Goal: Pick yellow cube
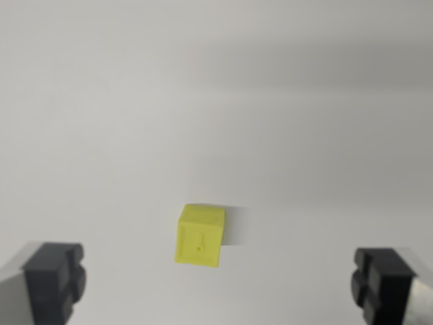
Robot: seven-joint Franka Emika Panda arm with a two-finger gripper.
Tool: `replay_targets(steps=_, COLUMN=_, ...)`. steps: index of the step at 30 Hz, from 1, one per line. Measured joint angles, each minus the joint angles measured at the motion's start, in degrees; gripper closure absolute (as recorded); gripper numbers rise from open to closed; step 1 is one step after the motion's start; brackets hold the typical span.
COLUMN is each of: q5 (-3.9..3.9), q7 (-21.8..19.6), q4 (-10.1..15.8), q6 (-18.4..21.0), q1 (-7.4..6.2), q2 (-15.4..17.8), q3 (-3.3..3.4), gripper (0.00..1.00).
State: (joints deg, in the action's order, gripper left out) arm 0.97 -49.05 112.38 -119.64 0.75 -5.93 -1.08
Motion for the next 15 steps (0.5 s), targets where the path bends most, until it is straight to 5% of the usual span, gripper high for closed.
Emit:
replay_targets(steps=7, q5=0.00, q7=-0.18, q4=0.47, q6=-0.24, q1=-0.08, q2=0.16, q3=0.00, gripper=0.00)
replay_targets(steps=15, q5=-0.01, q7=-0.72, q4=4.19, q6=-3.16, q1=-0.39, q2=0.86, q3=0.00, gripper=0.00)
